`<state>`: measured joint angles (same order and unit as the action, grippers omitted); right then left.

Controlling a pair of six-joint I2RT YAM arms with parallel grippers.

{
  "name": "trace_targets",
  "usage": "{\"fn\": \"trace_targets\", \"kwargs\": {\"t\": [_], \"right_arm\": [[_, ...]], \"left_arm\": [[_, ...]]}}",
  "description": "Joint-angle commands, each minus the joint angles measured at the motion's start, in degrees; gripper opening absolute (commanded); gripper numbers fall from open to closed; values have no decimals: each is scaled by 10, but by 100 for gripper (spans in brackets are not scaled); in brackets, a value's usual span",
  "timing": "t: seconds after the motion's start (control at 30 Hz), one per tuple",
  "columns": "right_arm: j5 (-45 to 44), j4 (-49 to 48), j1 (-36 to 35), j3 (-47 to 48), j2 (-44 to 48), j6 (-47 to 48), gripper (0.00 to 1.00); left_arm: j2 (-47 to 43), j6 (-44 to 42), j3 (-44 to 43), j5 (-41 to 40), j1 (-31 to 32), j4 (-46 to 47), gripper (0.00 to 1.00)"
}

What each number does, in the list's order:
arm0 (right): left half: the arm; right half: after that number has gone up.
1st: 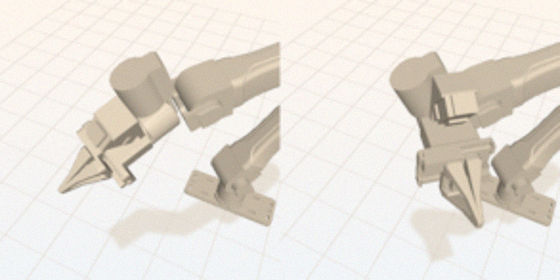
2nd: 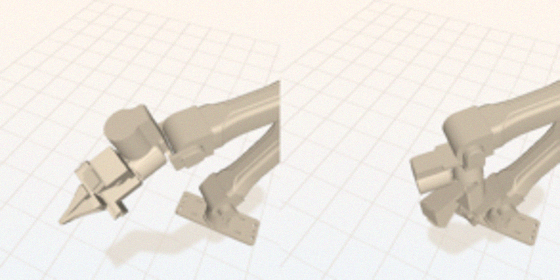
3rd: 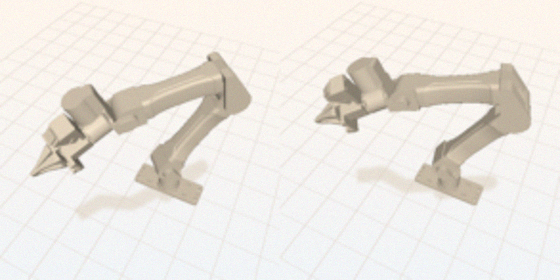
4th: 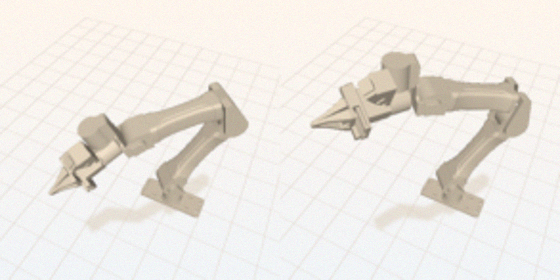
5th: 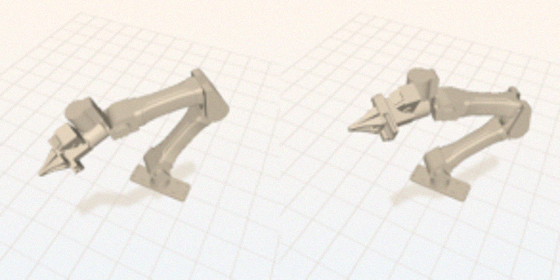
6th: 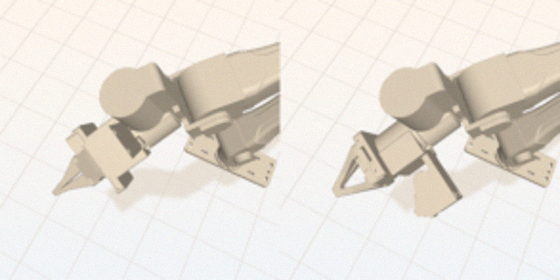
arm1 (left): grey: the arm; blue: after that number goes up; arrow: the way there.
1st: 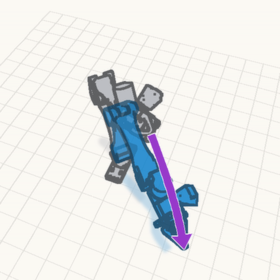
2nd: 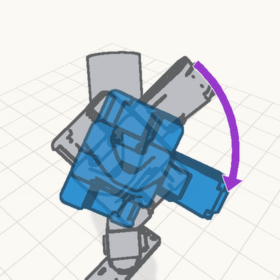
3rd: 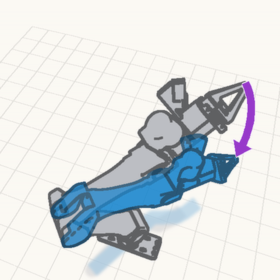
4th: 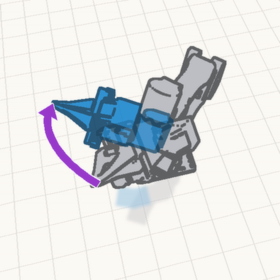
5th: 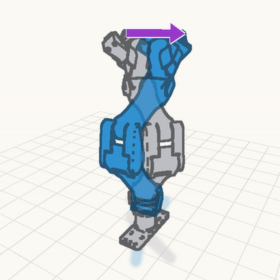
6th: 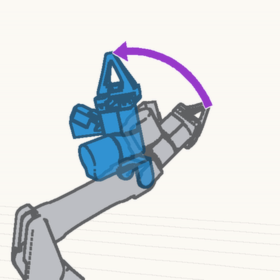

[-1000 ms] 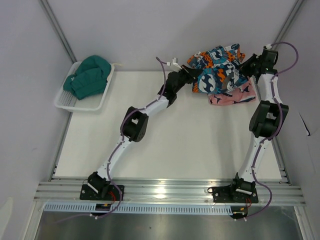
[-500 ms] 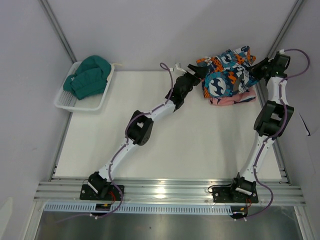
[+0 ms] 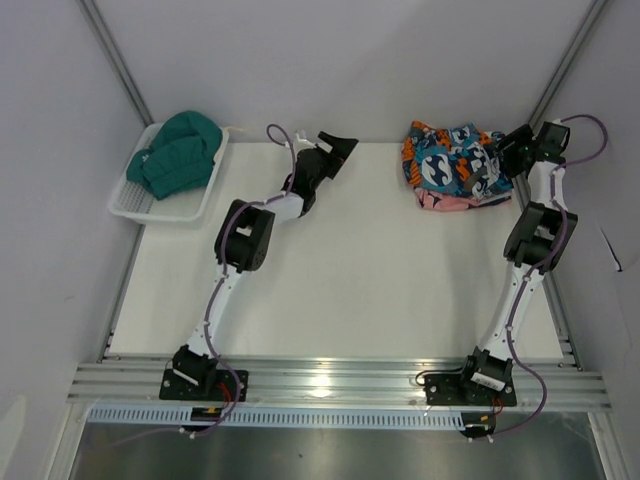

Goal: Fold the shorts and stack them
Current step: Neatly place the folded shorts to the corner

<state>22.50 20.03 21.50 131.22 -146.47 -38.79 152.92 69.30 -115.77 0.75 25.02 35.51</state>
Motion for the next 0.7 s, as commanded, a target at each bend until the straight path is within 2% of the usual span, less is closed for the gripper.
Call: {"fn": "trace_targets", "kwargs": {"t": [0.0, 0.07, 0.17, 0.3, 0.33, 0.37, 0.4, 0.43, 0.47, 0.53, 0.67], "right_arm": [[4, 57, 15, 100, -12, 11, 70], [7, 33, 14, 72, 32, 23, 71], [-19, -6, 0, -17, 125, 61, 73], [-118, 9, -32, -69, 209, 113, 75], [-140, 6, -38, -110, 228, 121, 77], [-211, -24, -56, -140, 273, 140, 91], [-255, -45, -65, -175, 299, 153, 99], [-282, -106, -73, -251, 324, 170, 99], [-331, -138, -91, -284, 347, 183, 100], [-350, -187, -103, -333, 405, 225, 99], [-315, -227, -126, -438, 479, 228, 99]], "left_arm": [[-134, -24, 35, 64, 28, 72, 99], [-149, -23, 45, 86, 30, 79, 99], [-197, -37, 89, 99, 32, 75, 99], [-284, -99, 176, 97, 29, 45, 99], [-304, -113, 196, 94, 27, 32, 99], [-341, -126, 220, 87, 25, -1, 99], [-358, -155, 229, 83, 22, -19, 99], [-375, -167, 257, 80, 17, -51, 99], [-407, -178, 270, 79, 12, -63, 99], [-441, -204, 305, 75, 0, -89, 99], [-539, -237, 406, 68, -16, -118, 99]]}}
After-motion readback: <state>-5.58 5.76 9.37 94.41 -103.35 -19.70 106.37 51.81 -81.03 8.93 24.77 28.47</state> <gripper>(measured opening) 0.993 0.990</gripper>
